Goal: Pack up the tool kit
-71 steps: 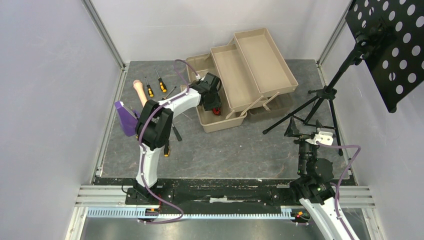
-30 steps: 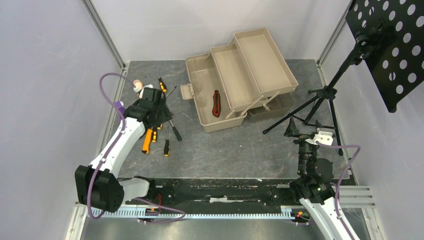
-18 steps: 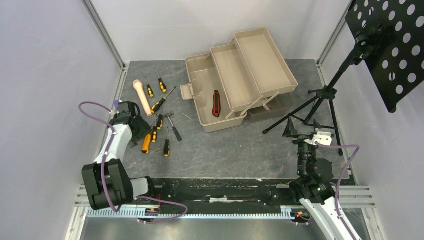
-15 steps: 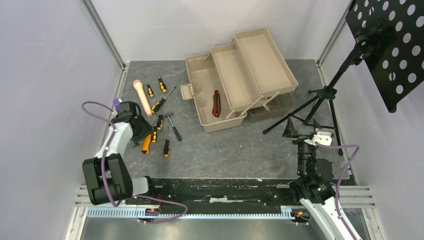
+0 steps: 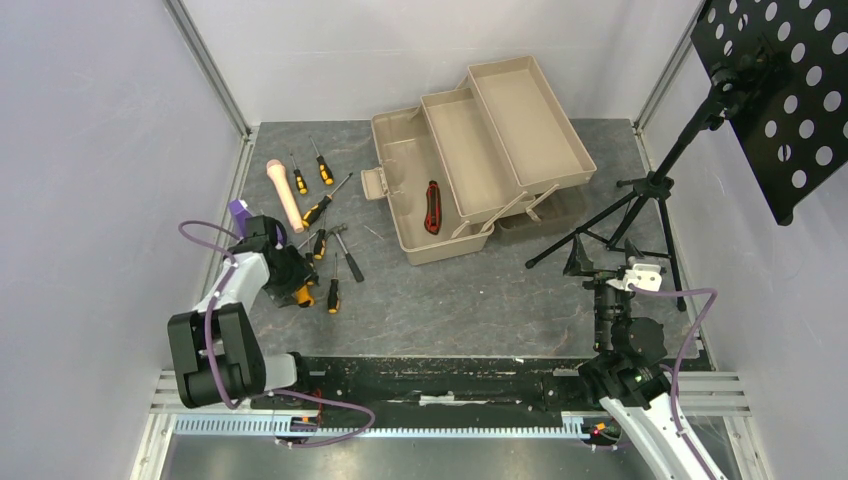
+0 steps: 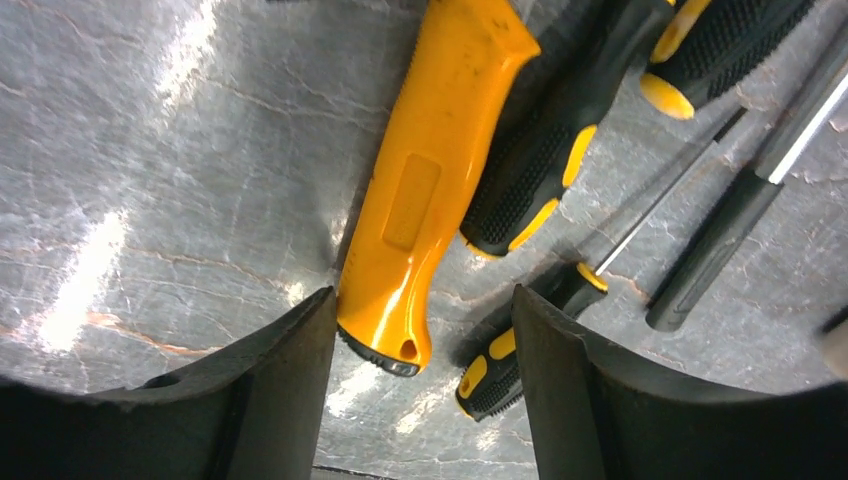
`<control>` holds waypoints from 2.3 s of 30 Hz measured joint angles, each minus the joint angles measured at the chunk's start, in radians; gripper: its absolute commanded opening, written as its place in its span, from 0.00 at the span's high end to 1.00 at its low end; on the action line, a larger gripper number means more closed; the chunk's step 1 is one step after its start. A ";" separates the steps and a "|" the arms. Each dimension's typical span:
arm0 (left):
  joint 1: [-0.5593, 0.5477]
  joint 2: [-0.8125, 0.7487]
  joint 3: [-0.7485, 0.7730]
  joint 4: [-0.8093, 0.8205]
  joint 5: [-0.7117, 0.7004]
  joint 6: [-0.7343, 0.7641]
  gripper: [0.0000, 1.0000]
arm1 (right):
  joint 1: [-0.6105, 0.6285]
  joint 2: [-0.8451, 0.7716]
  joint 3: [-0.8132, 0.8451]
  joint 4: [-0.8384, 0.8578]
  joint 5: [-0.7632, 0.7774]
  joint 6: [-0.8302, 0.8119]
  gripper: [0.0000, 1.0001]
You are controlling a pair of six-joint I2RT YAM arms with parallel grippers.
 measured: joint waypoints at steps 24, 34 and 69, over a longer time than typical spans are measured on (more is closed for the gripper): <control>-0.126 -0.142 0.043 -0.056 -0.255 -0.100 0.42 | 0.007 0.000 -0.007 0.006 0.003 -0.008 0.02; -0.124 -0.006 -0.048 0.034 -0.212 -0.156 0.47 | 0.008 0.000 -0.007 0.006 0.010 -0.011 0.02; -0.336 -0.336 0.126 -0.081 -0.062 -0.251 0.98 | 0.013 0.000 -0.013 0.006 0.010 -0.014 0.02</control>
